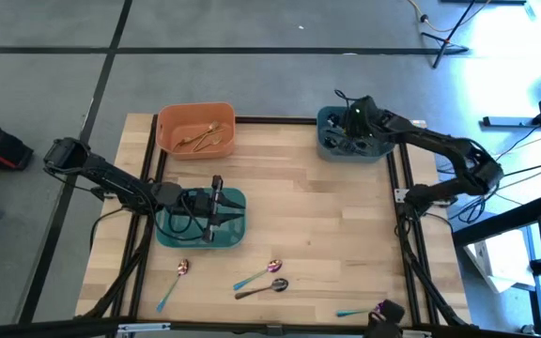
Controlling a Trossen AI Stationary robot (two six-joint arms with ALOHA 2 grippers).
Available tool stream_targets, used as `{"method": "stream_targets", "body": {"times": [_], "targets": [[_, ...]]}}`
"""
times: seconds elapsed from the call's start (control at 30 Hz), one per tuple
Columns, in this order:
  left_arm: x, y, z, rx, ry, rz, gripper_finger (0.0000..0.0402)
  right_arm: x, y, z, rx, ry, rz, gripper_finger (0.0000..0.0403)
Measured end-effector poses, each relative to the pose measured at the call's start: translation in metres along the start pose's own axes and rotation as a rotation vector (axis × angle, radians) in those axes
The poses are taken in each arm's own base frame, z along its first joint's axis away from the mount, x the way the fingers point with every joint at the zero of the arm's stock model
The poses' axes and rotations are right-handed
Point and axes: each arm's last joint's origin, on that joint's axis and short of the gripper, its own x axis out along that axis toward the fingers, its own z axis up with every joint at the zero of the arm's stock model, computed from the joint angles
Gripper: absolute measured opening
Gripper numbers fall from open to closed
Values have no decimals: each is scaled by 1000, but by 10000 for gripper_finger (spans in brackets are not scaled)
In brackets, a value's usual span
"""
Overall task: Sort silverware by color (type)
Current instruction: Put the right black spoon into the top blue bin, then put the black spoon into the top blue bin
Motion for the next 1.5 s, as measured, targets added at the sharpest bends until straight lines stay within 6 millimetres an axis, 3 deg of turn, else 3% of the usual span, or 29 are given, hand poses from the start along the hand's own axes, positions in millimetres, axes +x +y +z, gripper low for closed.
{"method": "stream_targets", "body": {"times": [0.27, 0.6, 0.8, 0.93, 1.1, 1.33, 1.5], "targets": [[0, 0, 0, 0, 0, 0, 85, 35, 7, -5, -9, 93, 43, 1], [0, 0, -1, -2, 7, -1, 85, 45, 10, -7, 69, 118, 49, 4], [0, 0, -1, -2, 8, -1, 85, 43, 8, -4, 74, 119, 29, 70], [0, 0, -1, -2, 8, -1, 85, 27, 3, 9, 65, 99, -20, 130], [0, 0, -1, -3, 8, -1, 85, -13, 10, 30, 24, -12, -27, 173], [0, 0, -2, -2, 16, -1, 85, -69, 58, 47, -76, -238, 99, 175], [0, 0, -2, -1, 20, -1, 85, -89, 105, 49, -160, -343, 251, 175]]}}
